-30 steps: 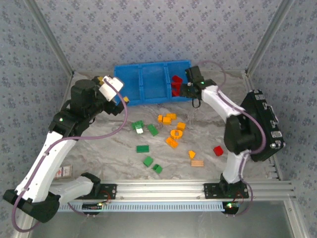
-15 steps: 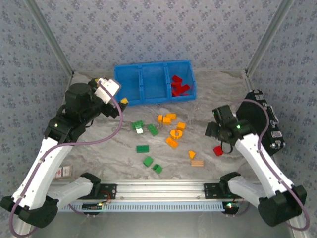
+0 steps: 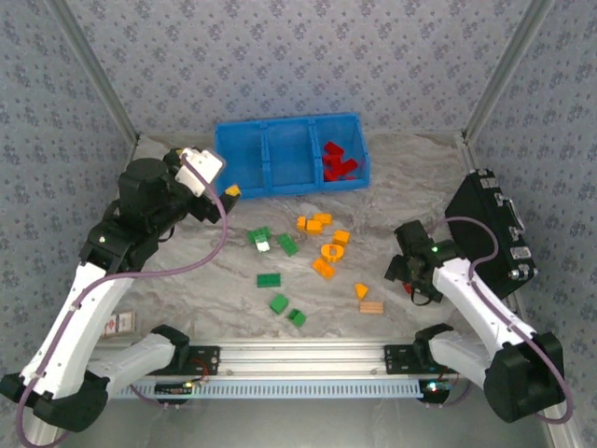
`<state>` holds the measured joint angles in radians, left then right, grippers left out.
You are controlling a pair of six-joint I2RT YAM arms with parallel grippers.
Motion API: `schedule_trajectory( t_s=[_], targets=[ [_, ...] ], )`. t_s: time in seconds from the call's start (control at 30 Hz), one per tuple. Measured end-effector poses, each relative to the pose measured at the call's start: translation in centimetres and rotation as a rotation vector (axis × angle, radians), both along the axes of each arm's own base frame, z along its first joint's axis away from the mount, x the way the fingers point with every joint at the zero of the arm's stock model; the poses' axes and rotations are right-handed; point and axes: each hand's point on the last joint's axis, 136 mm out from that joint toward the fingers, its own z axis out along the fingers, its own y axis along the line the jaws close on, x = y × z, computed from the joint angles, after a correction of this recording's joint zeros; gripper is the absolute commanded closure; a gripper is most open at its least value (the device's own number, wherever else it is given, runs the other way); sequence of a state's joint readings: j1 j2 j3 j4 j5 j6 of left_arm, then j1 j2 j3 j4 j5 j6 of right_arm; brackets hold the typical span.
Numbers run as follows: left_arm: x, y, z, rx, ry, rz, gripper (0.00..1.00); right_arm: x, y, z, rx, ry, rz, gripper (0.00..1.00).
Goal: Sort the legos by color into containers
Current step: Pick up the lego from the bottom-right of the table.
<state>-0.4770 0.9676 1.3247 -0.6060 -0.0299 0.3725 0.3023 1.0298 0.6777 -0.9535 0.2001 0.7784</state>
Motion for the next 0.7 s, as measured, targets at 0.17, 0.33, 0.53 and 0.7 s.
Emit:
schedule_trajectory(
  t_s=[0.17, 0.33, 0.53, 0.7],
  targets=[
    [0.0, 0.0, -0.3, 0.004, 0.007, 0.0, 0.0, 0.6, -0.4, -0.9, -0.002, 0.01, -0.025, 0.08],
    [0.2, -0.1, -0.6, 0.008, 0.014, 0.0, 0.0, 1.6, -0.6, -1.7, -0.003, 0.016, -0.036, 0.11],
    [0.6, -0.2, -1.1, 0.018, 0.027, 0.005, 0.0, 2.0, -1.0, -2.8, -0.001, 0.033, -0.048, 0.17],
    [1.1, -0.4, -1.7, 0.029, 0.044, 0.006, 0.0, 2.5, -1.1, -3.5, 0.008, 0.045, -0.053, 0.23]
  ],
)
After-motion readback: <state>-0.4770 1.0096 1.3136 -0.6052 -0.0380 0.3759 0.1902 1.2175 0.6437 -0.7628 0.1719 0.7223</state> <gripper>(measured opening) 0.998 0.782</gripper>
